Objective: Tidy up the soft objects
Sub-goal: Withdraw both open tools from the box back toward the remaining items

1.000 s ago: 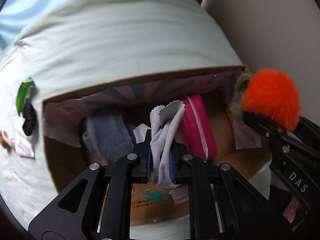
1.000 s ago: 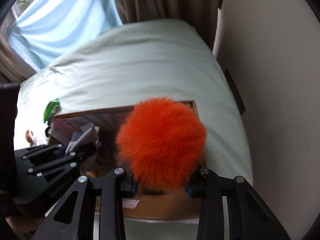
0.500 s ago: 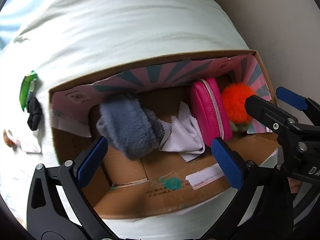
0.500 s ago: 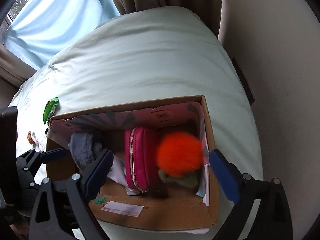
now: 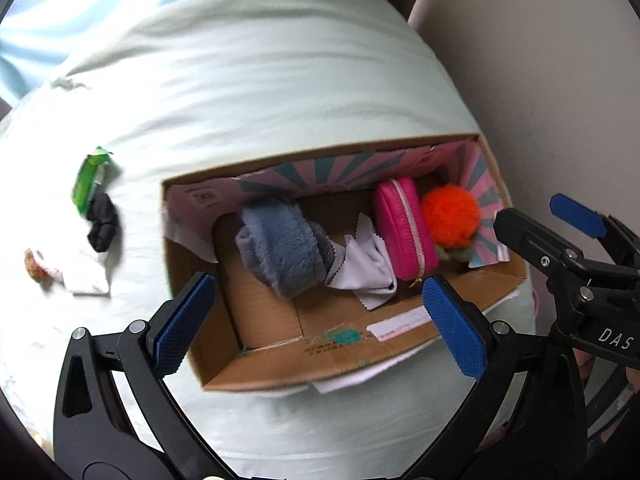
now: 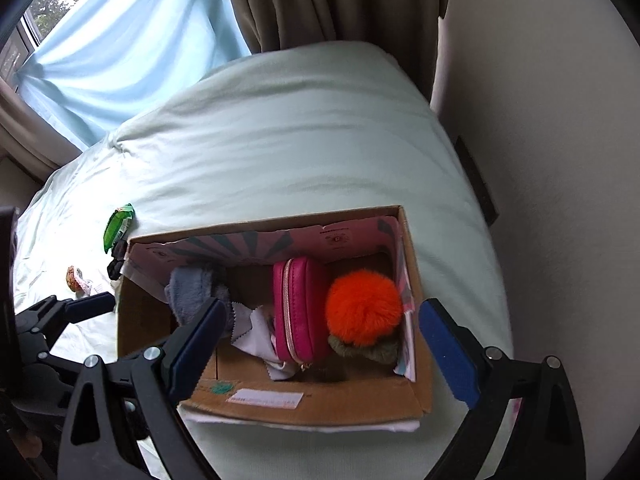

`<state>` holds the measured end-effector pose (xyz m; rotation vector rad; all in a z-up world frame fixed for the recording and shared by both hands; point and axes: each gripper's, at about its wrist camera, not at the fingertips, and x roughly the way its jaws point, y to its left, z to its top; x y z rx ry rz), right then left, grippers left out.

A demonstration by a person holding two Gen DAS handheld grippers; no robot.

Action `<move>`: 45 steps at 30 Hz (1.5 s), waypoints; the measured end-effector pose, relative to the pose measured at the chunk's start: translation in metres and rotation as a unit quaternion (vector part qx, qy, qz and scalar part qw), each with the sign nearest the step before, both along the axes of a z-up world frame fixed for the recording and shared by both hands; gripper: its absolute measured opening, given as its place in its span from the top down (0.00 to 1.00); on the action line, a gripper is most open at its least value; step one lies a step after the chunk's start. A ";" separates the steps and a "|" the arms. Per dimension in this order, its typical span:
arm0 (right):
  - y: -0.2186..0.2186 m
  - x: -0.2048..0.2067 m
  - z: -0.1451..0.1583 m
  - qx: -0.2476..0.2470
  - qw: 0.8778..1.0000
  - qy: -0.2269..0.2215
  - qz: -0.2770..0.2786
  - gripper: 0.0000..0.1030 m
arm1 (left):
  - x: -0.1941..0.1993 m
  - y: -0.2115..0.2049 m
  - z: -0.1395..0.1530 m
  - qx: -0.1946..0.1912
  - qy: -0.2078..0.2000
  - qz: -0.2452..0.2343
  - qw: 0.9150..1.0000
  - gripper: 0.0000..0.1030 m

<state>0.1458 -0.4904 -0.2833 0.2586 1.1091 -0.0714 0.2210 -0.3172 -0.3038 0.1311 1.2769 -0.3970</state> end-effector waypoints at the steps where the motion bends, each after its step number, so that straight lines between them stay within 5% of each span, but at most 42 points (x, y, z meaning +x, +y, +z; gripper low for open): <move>1: 0.001 -0.003 0.004 0.000 1.000 -0.001 -0.003 0.07 | -0.004 0.003 0.008 -0.001 -0.007 0.000 1.000 0.00; 13: 0.040 -0.051 0.096 -0.023 0.999 -0.049 -0.003 0.07 | -0.060 0.064 0.113 -0.020 -0.108 0.014 0.994 0.00; 24: 0.127 -0.088 0.187 -0.037 0.989 -0.139 0.032 0.07 | -0.102 0.196 0.198 -0.061 -0.190 0.082 0.977 0.00; 33: 0.225 -0.097 0.218 -0.044 0.981 -0.179 0.064 0.07 | -0.123 0.312 0.218 -0.056 -0.219 0.130 0.965 0.00; 45: 0.333 -0.072 0.206 -0.038 0.981 -0.177 0.073 0.07 | -0.113 0.444 0.200 -0.057 -0.195 0.178 0.963 0.00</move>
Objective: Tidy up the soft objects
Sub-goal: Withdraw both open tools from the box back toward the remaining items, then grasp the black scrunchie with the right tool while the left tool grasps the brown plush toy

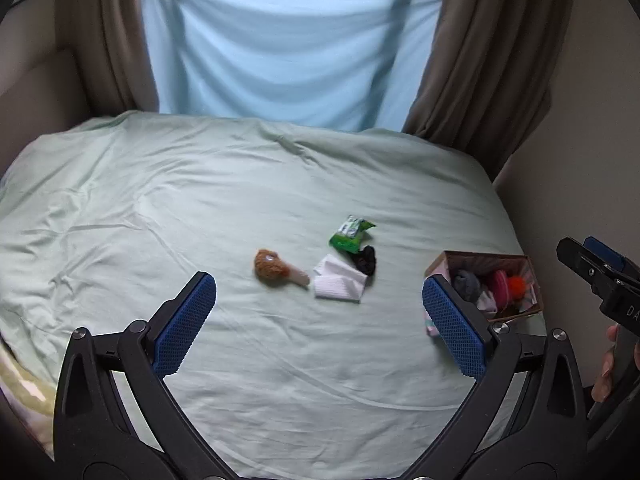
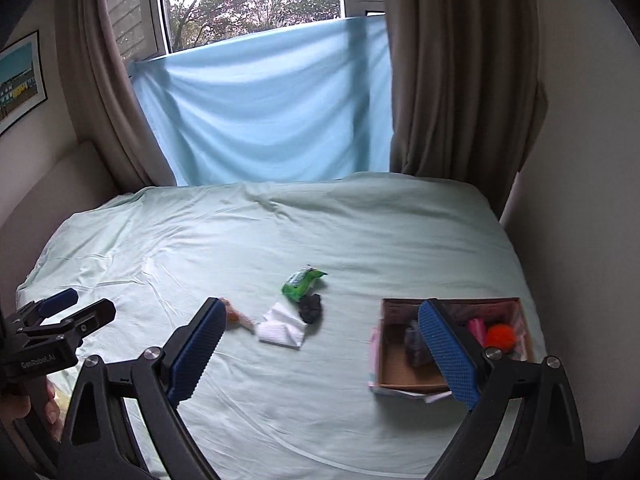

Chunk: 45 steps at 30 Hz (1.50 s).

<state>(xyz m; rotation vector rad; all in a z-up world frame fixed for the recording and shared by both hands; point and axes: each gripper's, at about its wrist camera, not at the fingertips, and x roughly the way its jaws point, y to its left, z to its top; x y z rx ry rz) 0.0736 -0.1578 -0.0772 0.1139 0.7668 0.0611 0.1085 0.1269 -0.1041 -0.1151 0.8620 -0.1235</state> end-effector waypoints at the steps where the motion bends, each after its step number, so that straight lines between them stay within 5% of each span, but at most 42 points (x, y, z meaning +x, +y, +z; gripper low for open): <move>1: 0.007 0.003 -0.003 0.004 1.000 0.002 -0.002 0.07 | 0.003 0.009 -0.003 -0.001 0.004 0.001 1.000 0.00; 12: 0.054 0.060 -0.060 0.026 0.998 0.046 -0.032 0.07 | 0.072 0.070 -0.084 -0.046 0.084 0.014 0.995 0.01; 25: 0.047 0.159 -0.171 0.016 0.990 0.135 -0.031 0.07 | 0.168 0.069 -0.211 -0.119 0.177 0.087 0.973 0.01; 34: 0.036 0.223 -0.266 0.011 0.981 0.192 -0.022 0.07 | 0.223 0.053 -0.295 -0.131 0.222 0.115 0.959 0.15; 45: 0.039 0.256 -0.337 -0.004 0.973 0.230 0.004 0.14 | 0.246 0.045 -0.362 -0.126 0.257 0.135 0.949 0.35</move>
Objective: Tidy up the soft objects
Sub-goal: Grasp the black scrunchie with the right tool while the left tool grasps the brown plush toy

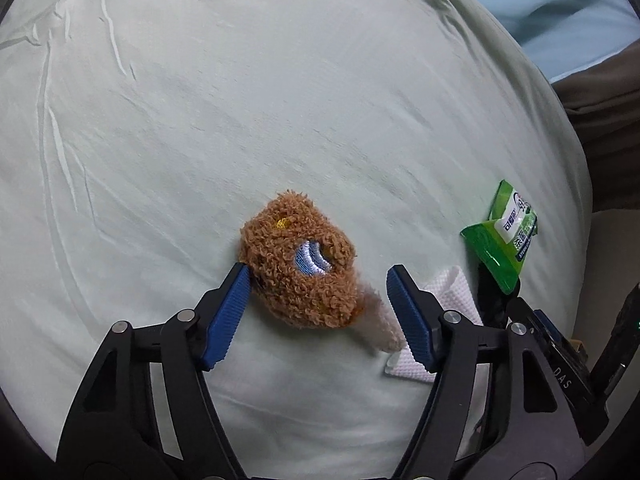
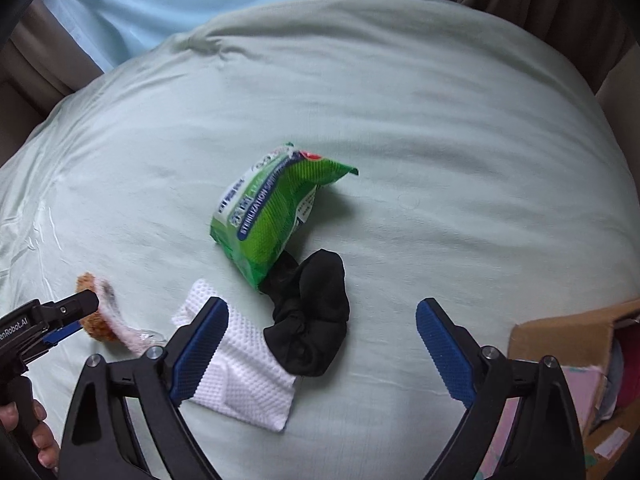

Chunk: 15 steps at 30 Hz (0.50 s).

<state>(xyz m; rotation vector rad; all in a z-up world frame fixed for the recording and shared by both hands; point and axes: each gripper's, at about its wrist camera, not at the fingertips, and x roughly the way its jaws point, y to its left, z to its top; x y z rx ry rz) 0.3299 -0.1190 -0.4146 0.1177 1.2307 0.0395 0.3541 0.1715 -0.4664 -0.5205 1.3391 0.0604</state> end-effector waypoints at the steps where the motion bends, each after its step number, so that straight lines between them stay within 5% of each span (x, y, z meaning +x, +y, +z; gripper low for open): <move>1: 0.000 0.001 -0.004 -0.002 1.000 0.003 0.000 0.16 | 0.001 -0.001 -0.002 0.002 0.002 -0.001 1.000 0.35; 5: -0.005 0.004 -0.013 0.004 1.000 0.007 -0.010 0.19 | 0.006 -0.007 -0.011 0.012 0.011 -0.011 1.000 0.35; 13: 0.004 0.010 -0.024 0.010 0.999 0.028 0.014 0.66 | 0.004 -0.009 -0.014 0.026 0.013 -0.016 0.999 0.52; 15: 0.007 0.008 -0.024 0.007 0.999 0.026 0.019 0.71 | 0.003 -0.009 -0.011 0.028 0.010 -0.018 0.999 0.56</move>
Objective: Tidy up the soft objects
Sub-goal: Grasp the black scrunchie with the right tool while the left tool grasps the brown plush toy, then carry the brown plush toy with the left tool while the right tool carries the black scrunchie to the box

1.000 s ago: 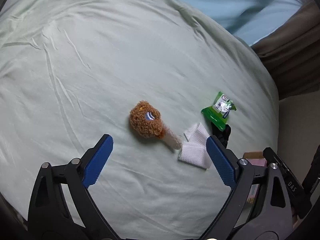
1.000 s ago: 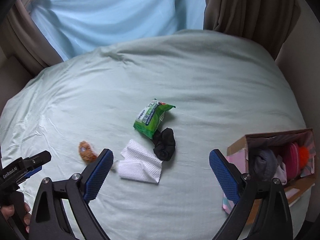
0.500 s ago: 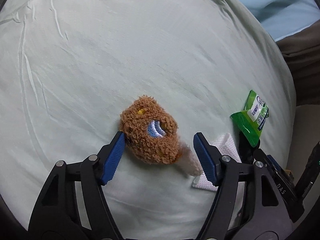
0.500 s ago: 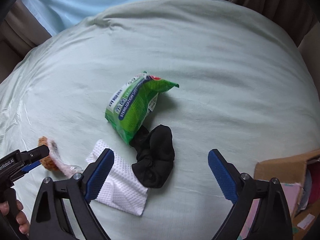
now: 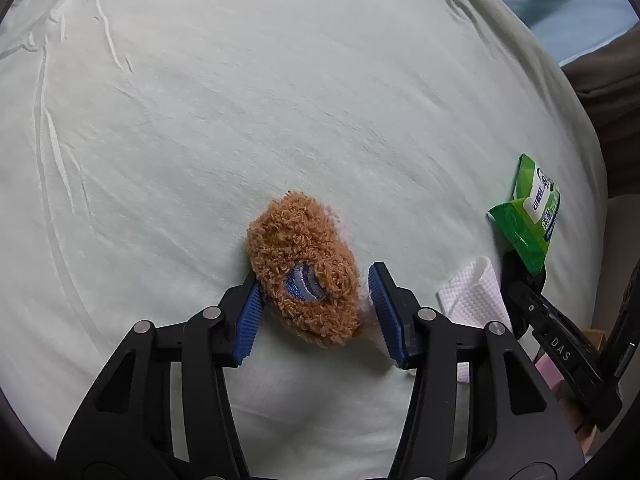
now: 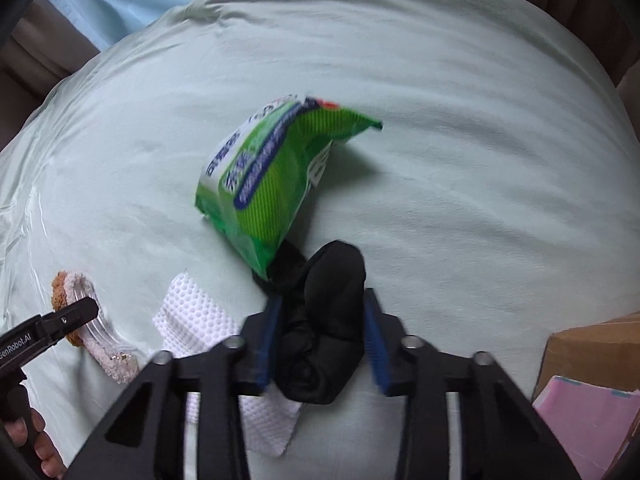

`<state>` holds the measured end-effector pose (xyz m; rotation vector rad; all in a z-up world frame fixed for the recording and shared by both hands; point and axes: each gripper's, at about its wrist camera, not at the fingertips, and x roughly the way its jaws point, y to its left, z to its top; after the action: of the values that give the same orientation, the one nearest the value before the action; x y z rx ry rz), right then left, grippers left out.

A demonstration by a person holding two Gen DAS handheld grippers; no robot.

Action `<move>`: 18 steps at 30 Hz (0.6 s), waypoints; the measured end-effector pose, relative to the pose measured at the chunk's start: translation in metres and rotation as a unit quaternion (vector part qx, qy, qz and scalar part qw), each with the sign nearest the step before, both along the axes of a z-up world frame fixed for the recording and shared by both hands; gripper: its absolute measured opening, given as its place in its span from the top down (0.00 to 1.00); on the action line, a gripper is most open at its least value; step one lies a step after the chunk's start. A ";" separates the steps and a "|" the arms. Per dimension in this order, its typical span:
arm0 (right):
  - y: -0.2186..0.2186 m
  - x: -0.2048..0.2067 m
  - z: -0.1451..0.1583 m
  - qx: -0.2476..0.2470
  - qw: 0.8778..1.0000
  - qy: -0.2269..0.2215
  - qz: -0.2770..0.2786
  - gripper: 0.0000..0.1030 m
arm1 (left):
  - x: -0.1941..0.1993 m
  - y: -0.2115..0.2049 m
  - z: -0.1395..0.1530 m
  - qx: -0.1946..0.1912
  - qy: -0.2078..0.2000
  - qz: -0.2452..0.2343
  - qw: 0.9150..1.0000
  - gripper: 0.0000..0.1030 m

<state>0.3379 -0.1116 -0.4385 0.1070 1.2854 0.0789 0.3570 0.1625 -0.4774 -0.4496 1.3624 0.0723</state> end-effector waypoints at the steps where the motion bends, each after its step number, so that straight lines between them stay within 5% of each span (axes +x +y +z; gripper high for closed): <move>1: 0.001 -0.001 0.001 0.000 1.000 -0.002 0.001 0.74 | 0.000 0.001 0.002 -0.002 -0.003 -0.001 1.000 0.57; 18: -0.021 -0.033 0.067 0.012 0.998 -0.058 -0.027 0.85 | -0.025 -0.003 0.091 -0.024 -0.089 -0.033 0.995 0.65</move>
<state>0.3047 -0.1331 -0.3720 0.1566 1.1654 0.0536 0.3318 0.1596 -0.3866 -0.4404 1.2048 -0.0530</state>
